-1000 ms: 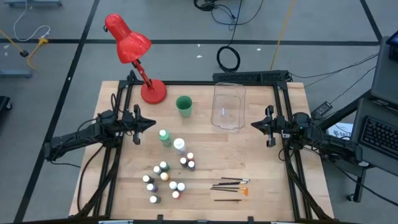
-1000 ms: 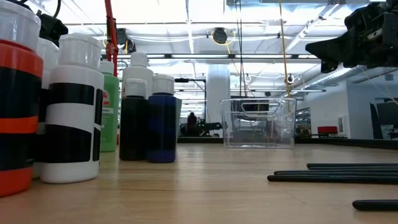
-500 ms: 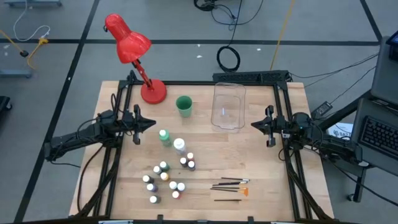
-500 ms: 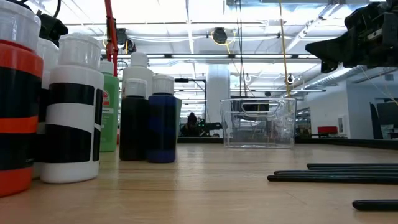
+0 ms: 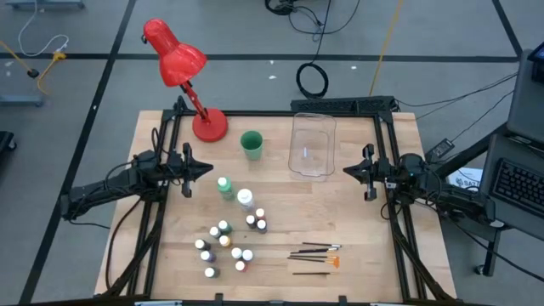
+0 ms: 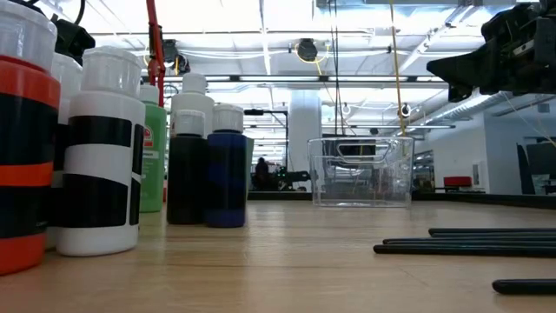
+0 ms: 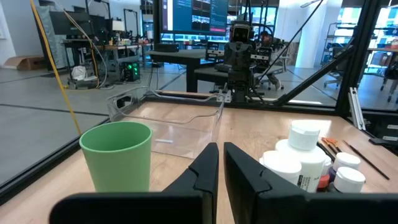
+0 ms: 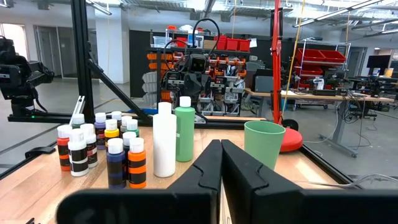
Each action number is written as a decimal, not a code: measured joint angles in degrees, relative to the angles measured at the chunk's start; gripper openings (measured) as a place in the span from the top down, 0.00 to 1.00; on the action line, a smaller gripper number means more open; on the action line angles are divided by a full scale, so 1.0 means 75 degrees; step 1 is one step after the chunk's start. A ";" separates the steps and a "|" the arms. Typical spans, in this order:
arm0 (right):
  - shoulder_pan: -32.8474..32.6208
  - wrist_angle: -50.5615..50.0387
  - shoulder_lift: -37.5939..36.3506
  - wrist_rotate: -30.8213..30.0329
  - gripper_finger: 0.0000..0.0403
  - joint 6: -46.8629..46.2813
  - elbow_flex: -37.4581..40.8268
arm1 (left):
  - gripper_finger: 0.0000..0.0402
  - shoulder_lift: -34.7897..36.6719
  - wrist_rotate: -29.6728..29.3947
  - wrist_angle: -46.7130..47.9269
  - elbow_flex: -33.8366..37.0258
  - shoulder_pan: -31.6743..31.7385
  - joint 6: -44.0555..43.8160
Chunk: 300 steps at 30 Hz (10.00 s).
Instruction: Pick & Place Paint Supplies
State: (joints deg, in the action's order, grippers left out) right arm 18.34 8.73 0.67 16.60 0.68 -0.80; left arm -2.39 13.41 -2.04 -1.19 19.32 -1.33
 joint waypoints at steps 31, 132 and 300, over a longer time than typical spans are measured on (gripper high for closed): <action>-0.0001 0.0000 -0.0003 0.0000 0.99 0.0001 0.0000 | 0.94 0.0000 0.0000 0.0000 0.0000 0.0000 0.0001; 0.0000 0.0938 0.0000 -0.0017 0.99 0.0380 0.0000 | 0.94 -0.0044 -0.1265 -0.0007 0.0003 -0.0002 -0.0259; -0.2661 0.2552 1.0425 -0.0572 1.00 0.3209 -0.5228 | 0.94 -0.1044 -0.0997 -0.2584 0.0006 -0.0007 0.2758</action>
State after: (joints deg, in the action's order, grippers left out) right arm -1.62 27.87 78.85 12.31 24.75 -40.01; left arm -10.22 5.93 -21.42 -1.15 19.27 19.35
